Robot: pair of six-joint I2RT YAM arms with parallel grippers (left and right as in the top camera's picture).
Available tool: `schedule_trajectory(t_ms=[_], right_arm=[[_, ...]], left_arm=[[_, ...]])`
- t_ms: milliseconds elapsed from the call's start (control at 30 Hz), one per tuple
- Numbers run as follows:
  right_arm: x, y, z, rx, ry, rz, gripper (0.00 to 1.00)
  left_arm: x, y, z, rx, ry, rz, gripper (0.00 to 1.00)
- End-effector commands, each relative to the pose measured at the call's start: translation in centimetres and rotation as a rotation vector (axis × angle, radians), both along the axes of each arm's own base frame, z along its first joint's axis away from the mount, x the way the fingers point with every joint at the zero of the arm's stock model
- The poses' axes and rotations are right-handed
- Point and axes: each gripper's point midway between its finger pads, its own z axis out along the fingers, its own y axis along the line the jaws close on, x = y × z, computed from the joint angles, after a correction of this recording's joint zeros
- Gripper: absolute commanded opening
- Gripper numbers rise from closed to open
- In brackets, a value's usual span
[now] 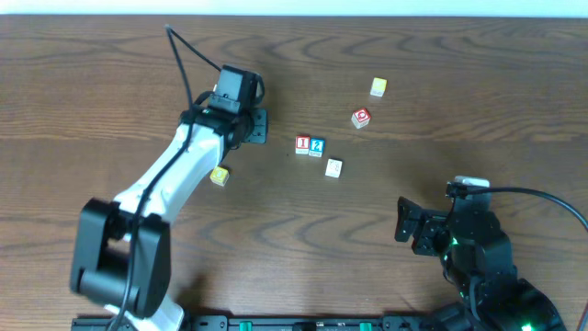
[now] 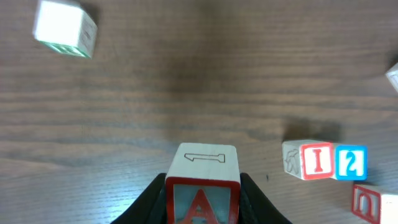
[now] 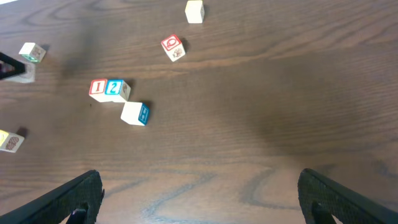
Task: Spell out Ai2
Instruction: 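Lift the 'A' block and carry it right toward the 'I' block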
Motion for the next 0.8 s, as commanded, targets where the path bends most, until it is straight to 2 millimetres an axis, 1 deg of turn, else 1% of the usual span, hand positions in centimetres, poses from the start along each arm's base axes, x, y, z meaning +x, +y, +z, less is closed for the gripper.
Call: schedule_trajectory(t_ms=[0, 67, 100, 167, 300, 433, 700, 767], right_arm=[[0.0, -0.3, 0.0, -0.017, -0.004, -0.007, 0.99], [0.0, -0.3, 0.0, -0.017, -0.004, -0.007, 0.99], [0.0, -0.3, 0.0, -0.017, -0.004, -0.007, 0.99], [0.0, -0.3, 0.0, -0.017, -0.004, -0.007, 0.99], [0.0, -0.3, 0.0, -0.017, -0.004, -0.007, 0.99], [0.0, -0.3, 0.0, -0.017, -0.004, -0.007, 0.99], [0.0, -0.3, 0.0, -0.017, -0.004, -0.007, 0.99], [0.0, -0.3, 0.0, -0.017, -0.004, -0.007, 0.99]], left_arm=[[1.8, -1.2, 1.6, -0.001, -0.01, 0.017, 0.06], [2.2, -2.1, 1.7, 0.013, 0.022, 0.001, 0.06], [2.6, -3.0, 1.8, 0.023, 0.041, -0.015, 0.06], [2.8, -3.7, 1.7, 0.065, 0.061, -0.023, 0.06], [2.1, -5.0, 0.4, 0.096, 0.12, -0.046, 0.06], [1.4, -5.6, -0.6, 0.104, 0.153, -0.047, 0.06], [0.5, -5.7, -2.7, 0.121, 0.219, -0.022, 0.06], [0.4, -5.9, -2.9, 0.116, 0.225, -0.011, 0.06]])
